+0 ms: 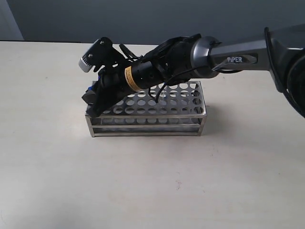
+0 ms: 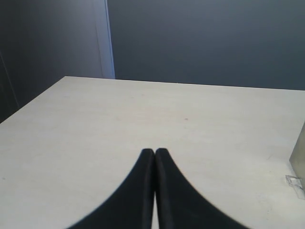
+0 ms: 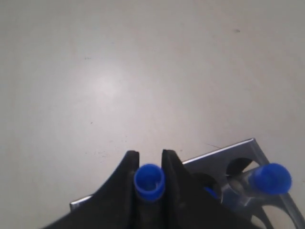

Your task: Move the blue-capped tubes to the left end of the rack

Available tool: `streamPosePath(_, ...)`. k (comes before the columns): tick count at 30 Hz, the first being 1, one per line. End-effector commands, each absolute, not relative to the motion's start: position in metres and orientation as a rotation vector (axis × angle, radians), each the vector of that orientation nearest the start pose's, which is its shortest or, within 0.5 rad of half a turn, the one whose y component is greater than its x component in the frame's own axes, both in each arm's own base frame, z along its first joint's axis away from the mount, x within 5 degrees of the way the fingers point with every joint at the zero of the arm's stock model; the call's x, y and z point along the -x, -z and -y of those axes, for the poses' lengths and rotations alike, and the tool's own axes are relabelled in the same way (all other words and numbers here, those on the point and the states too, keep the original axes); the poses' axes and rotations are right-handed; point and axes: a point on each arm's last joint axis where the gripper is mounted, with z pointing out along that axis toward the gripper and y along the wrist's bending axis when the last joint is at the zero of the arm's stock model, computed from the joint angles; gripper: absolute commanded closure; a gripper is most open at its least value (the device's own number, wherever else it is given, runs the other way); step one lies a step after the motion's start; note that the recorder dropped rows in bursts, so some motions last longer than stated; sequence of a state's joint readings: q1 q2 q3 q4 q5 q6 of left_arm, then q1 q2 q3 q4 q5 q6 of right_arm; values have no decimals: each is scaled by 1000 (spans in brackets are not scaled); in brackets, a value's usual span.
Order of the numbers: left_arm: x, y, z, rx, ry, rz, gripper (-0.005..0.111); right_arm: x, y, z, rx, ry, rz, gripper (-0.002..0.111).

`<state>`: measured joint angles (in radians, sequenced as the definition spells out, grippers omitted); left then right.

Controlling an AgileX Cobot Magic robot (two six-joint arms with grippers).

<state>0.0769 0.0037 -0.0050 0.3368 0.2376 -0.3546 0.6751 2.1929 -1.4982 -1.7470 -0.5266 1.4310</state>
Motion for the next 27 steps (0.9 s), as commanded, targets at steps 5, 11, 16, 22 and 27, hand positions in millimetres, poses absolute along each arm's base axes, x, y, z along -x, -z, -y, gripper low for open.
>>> streamPosePath(5, -55, -193, -11, 142, -94, -1704, 106, -327, -156, -340, 1419, -922, -1804, 74)
streamPosePath(11, -55, -193, -11, 142, -94, -1704, 106, -326, -165, -340, 1415, -919, -1783, 70)
streamPosePath(16, -55, -193, -11, 142, -94, -1704, 106, -329, -182, -337, 1394, -855, -1747, 70)
streamPosePath(22, -55, -193, -11, 142, -94, -1704, 106, -333, -223, -329, 1315, -718, -1679, 70)
streamPosePath(27, -55, -193, -11, 142, -94, -1704, 106, -353, -264, -298, 1083, -543, -1704, 70)
